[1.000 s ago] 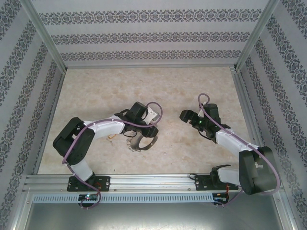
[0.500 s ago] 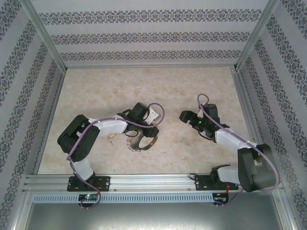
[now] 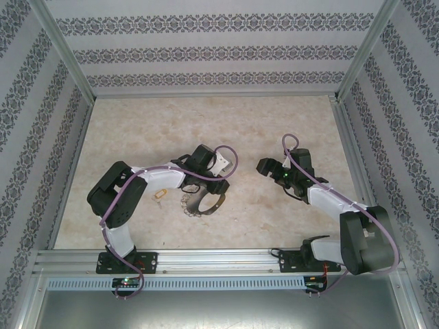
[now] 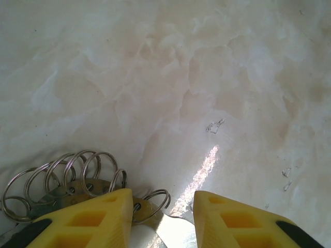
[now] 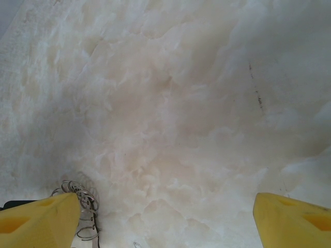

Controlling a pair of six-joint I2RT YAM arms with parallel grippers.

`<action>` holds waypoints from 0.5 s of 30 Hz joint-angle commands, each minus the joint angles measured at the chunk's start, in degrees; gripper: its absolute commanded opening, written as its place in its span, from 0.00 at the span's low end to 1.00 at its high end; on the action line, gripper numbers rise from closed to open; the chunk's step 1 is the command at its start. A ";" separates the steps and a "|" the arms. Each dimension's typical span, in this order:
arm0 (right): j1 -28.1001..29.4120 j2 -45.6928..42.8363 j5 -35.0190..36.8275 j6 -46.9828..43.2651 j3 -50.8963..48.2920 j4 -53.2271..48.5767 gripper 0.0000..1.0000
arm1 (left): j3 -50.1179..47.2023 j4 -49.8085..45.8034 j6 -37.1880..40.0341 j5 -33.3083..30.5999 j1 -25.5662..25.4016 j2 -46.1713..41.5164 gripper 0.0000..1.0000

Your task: Put the keys on the keyring

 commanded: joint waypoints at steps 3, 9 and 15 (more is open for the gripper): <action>0.49 -0.13 -0.08 0.36 0.01 0.19 0.87 | -0.27 0.83 0.43 0.76 -0.72 -0.20 0.36; 0.52 0.05 -0.01 0.31 0.02 0.19 0.87 | -0.32 -0.22 1.09 0.38 -0.71 -0.22 0.36; 0.39 0.13 -0.01 -0.01 0.09 0.19 0.87 | -1.41 -0.49 1.62 -0.91 -0.71 -0.56 0.37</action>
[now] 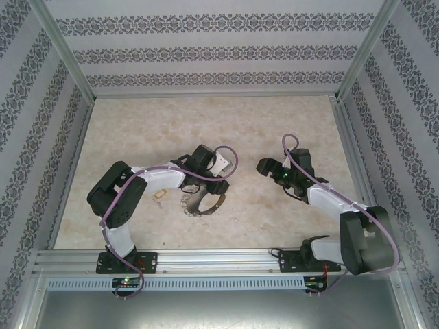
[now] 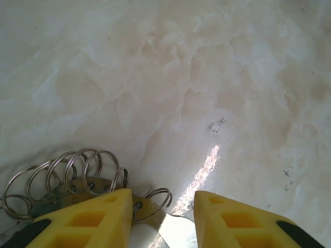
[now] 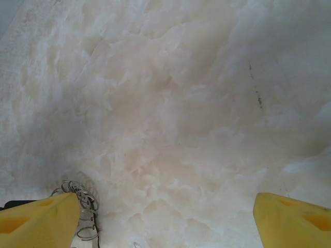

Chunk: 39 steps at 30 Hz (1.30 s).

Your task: Put the keys on the keyring

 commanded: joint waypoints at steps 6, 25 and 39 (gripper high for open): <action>0.40 0.65 -0.05 -0.26 0.21 0.30 0.87 | -1.36 -0.29 1.59 -1.03 -0.78 -0.04 0.36; -0.42 1.34 -0.62 -0.53 0.19 0.35 0.87 | -1.05 0.62 2.00 -1.99 -0.67 1.98 0.34; -0.57 1.37 -0.84 -0.75 0.01 0.28 0.87 | -0.55 3.80 0.82 -1.97 -0.71 3.20 0.31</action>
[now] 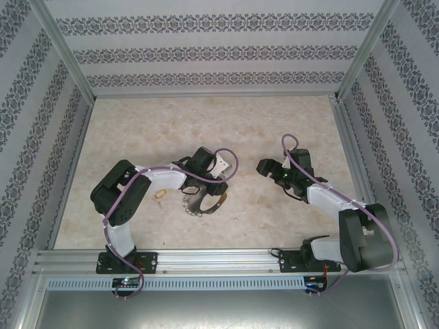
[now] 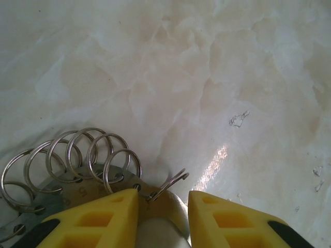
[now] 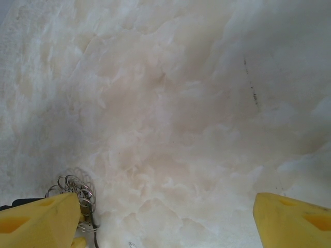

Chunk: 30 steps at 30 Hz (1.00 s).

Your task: Put the keys on the keyring

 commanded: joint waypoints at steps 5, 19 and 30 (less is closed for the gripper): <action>-0.45 0.46 -1.04 -1.06 0.14 -0.01 0.87 | -0.05 3.18 -1.25 -0.60 -0.71 1.67 0.20; -0.21 0.29 0.45 -3.44 0.48 -0.15 0.98 | 0.65 2.78 -1.65 -0.18 -0.81 0.00 0.00; 4.15 -0.91 -13.15 -7.64 1.48 4.02 0.79 | 0.35 5.23 -1.60 -1.21 -0.80 -0.98 0.00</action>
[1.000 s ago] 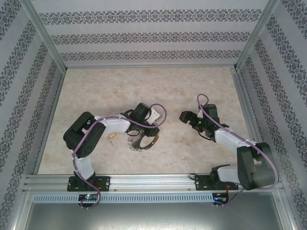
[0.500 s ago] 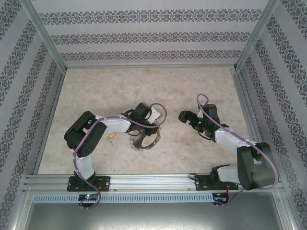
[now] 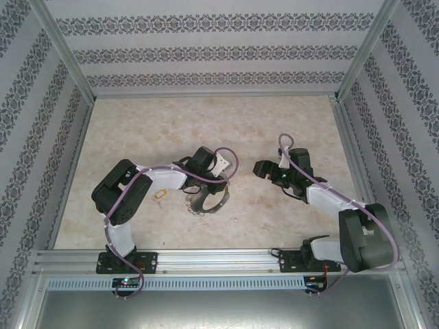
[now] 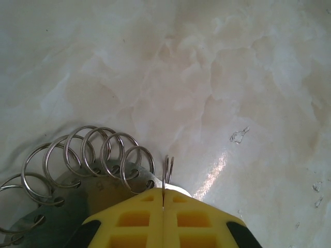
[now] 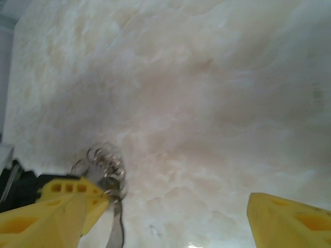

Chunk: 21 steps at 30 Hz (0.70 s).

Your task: Put the keys on the keyring

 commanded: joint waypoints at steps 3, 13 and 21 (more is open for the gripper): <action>7.01 -3.32 -4.11 -5.21 1.86 0.24 0.77 | 1.71 2.93 0.26 -1.76 -0.79 -0.39 0.00; 18.26 -5.02 3.94 -2.17 1.46 0.19 0.77 | 5.34 4.72 -0.49 -6.66 -0.38 1.67 0.00; 26.72 1.07 8.55 -1.61 5.96 0.44 0.76 | 10.33 4.59 -2.19 -9.56 3.91 4.82 0.00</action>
